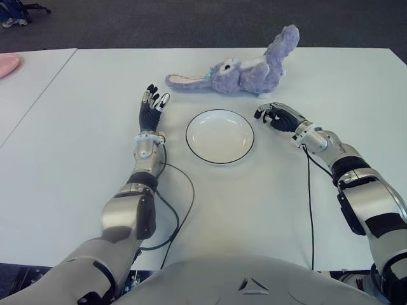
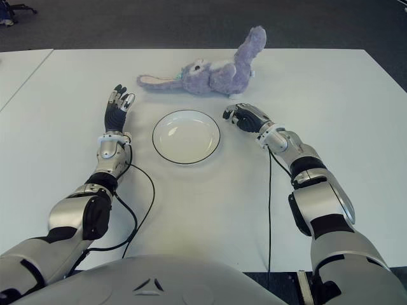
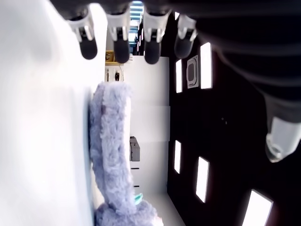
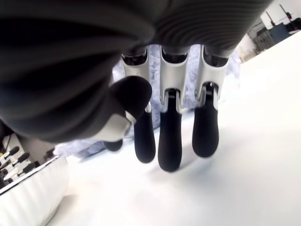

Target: Put the doll into the plate.

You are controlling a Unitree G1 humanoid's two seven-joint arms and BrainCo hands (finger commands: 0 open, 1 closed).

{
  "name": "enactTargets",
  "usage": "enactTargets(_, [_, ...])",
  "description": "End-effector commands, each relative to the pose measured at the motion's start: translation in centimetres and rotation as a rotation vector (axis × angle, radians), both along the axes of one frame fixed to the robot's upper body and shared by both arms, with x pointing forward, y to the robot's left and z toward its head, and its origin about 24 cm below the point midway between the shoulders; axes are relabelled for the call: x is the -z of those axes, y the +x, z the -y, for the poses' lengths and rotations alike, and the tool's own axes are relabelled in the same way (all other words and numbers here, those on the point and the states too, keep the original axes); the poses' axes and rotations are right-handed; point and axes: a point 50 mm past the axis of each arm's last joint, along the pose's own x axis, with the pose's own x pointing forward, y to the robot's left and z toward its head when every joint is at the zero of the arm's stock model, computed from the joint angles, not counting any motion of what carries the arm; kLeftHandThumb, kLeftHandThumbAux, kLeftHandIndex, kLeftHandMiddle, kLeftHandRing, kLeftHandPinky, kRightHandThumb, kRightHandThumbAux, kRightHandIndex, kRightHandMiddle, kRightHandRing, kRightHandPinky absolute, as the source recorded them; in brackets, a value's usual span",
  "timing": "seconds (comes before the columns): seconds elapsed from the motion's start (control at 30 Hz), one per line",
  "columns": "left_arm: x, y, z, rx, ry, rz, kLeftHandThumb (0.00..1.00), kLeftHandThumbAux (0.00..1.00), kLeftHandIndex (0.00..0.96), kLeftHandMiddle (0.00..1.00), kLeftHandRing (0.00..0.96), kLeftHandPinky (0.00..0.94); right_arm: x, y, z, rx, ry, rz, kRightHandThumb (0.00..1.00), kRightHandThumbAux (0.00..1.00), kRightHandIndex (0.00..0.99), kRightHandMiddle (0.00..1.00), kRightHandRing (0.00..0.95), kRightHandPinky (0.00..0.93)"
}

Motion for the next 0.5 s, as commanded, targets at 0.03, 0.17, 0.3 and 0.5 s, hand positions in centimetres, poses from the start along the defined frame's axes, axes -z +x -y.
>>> enactTargets(0.03, [10.6,-9.6,1.8,-0.039,-0.09,-0.498,0.0,0.518,0.048,0.096,0.085,0.07,-0.7,-0.3,-1.0,-0.059,-0.072,0.222,0.722,0.714,0.401,0.203,0.202,0.222])
enactTargets(0.17, [10.6,-9.6,1.9,-0.038,-0.079,-0.497,0.0,0.522,0.046,0.096,0.087,0.073,-1.3,-0.2,-1.6,-0.074,-0.066,0.314,0.701,0.716,0.403,0.146,0.114,0.115])
enactTargets(0.3, [10.5,-9.5,1.9,-0.038,-0.069,-0.496,0.0,0.531,0.044,0.096,0.087,0.067,-1.8,-0.1,-2.6,-0.094,-0.052,0.385,0.507,0.561,0.229,0.075,0.032,0.024])
enactTargets(0.5, [10.4,-9.4,2.0,-0.04,-0.048,-0.496,0.0,0.542,0.044,0.095,0.088,0.071,-2.2,0.3,-3.6,-0.097,-0.04,0.437,0.377,0.483,0.128,0.009,0.003,0.002])
